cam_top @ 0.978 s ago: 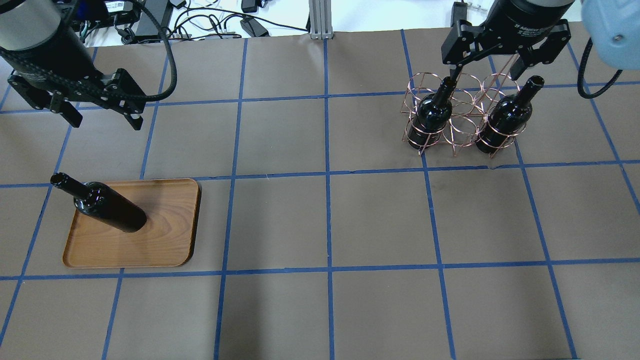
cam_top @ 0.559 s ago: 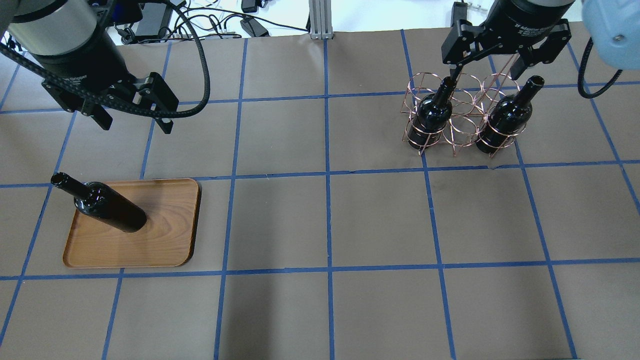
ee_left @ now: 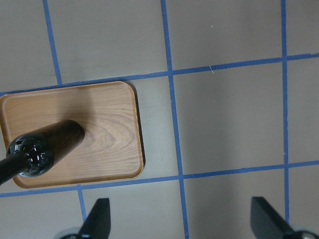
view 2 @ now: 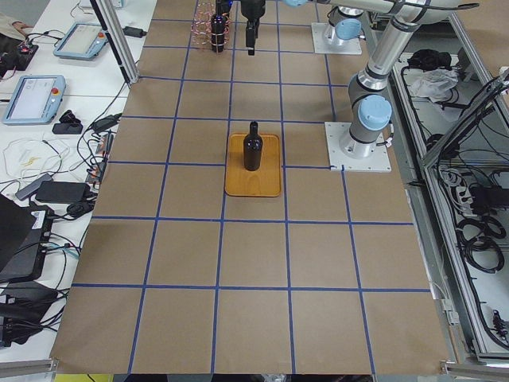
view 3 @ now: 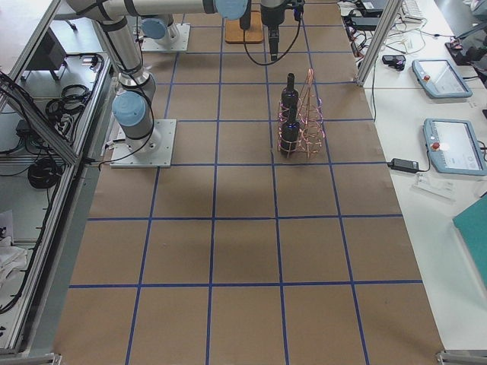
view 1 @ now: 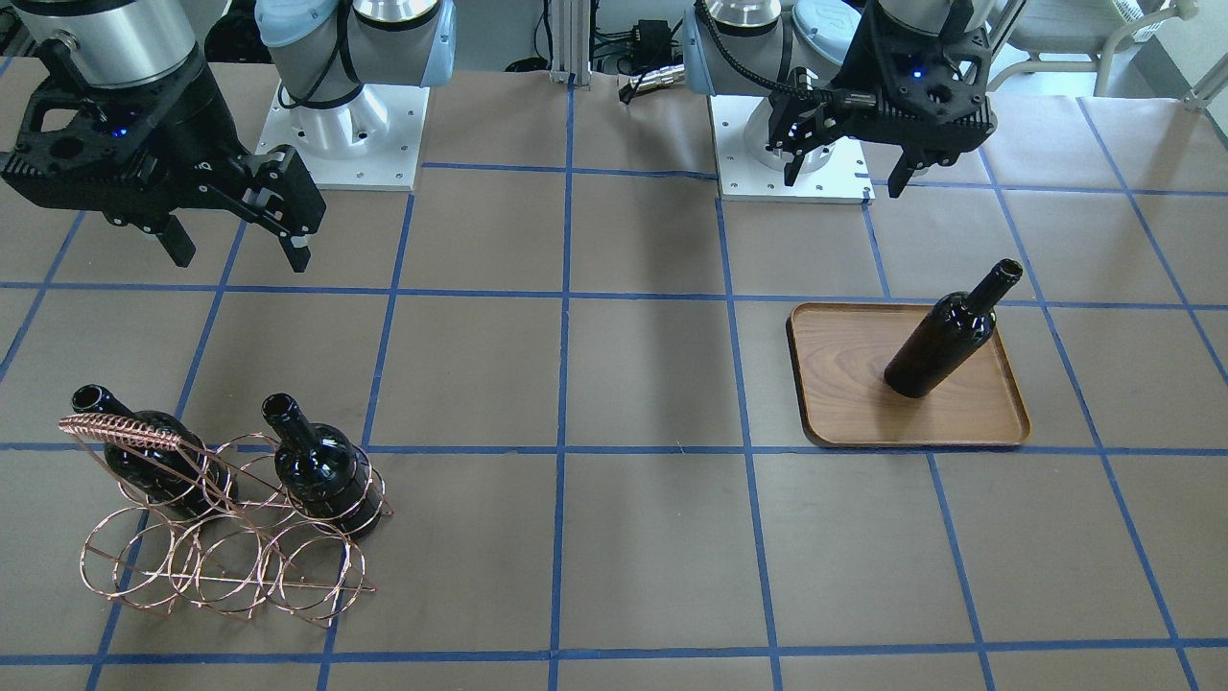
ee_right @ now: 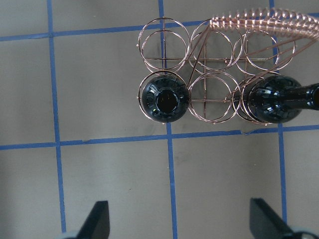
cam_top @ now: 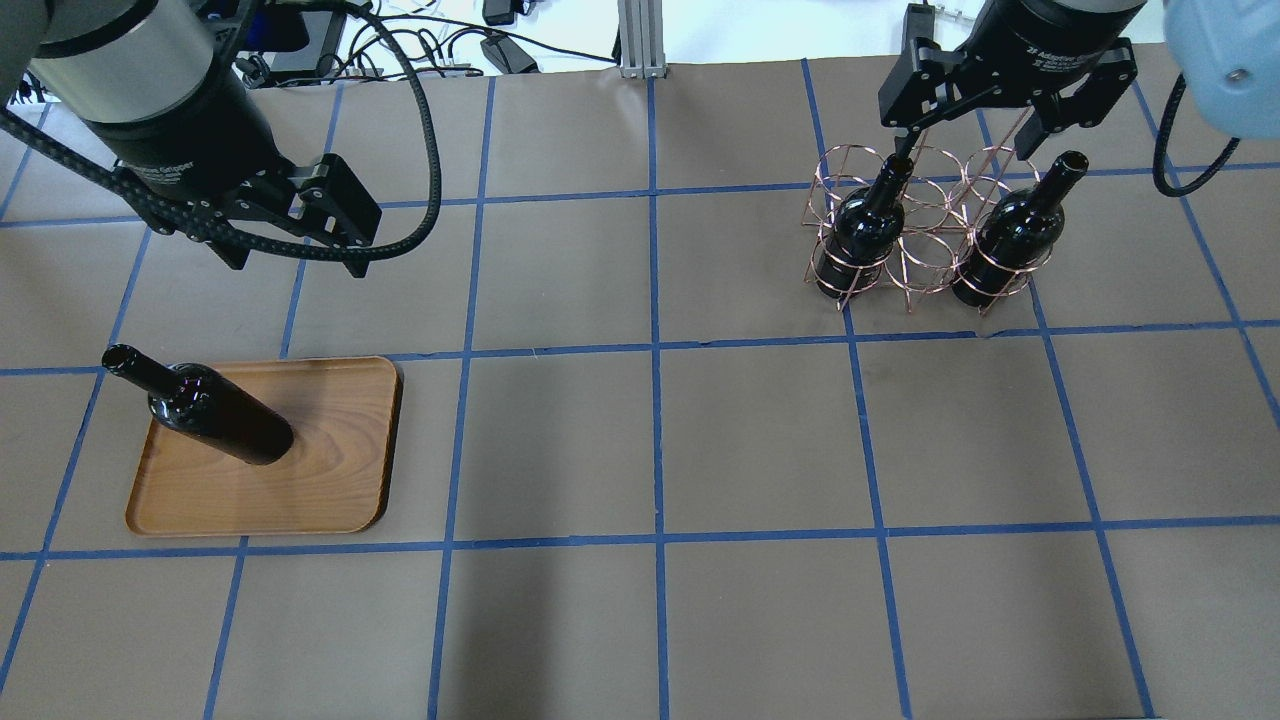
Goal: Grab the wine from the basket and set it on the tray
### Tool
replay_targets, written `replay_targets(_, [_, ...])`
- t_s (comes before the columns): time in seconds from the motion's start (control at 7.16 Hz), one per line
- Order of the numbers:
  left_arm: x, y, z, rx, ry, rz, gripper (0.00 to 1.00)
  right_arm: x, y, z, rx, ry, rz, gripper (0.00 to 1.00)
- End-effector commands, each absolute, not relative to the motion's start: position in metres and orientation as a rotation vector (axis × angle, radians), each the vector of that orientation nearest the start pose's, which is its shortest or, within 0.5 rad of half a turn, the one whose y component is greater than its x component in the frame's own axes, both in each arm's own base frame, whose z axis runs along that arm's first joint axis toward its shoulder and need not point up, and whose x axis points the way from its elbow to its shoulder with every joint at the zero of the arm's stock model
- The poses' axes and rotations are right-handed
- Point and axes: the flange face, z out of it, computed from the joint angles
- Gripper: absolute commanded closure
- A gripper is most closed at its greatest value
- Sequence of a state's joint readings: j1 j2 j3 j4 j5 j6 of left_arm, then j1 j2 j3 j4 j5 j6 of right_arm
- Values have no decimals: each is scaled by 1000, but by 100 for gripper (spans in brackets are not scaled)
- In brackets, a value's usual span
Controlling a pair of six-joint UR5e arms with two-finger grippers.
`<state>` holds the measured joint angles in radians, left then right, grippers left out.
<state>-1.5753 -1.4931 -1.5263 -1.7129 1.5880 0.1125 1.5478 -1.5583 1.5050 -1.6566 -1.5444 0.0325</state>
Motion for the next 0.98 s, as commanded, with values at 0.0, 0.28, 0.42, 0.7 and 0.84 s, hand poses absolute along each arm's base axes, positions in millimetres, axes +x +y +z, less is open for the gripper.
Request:
replay_targets(0.0, [-134, -454, 531, 185, 3119, 37, 0, 125, -512, 523, 79, 3096, -214, 0])
replay_targets(0.28, [-134, -455, 529, 192, 3118, 40, 0, 125, -512, 523, 75, 3100, -200, 0])
replay_targets(0.42, [-134, -456, 529, 192, 3120, 42, 0, 125, -511, 522, 75, 3102, -195, 0])
replay_targets(0.7, [-134, -456, 524, 175, 3122, 47, 0, 125, -509, 520, 74, 3106, -160, 0])
replay_targets(0.84, [-134, -453, 520, 168, 3124, 56, 0, 125, -509, 520, 71, 3106, -160, 0])
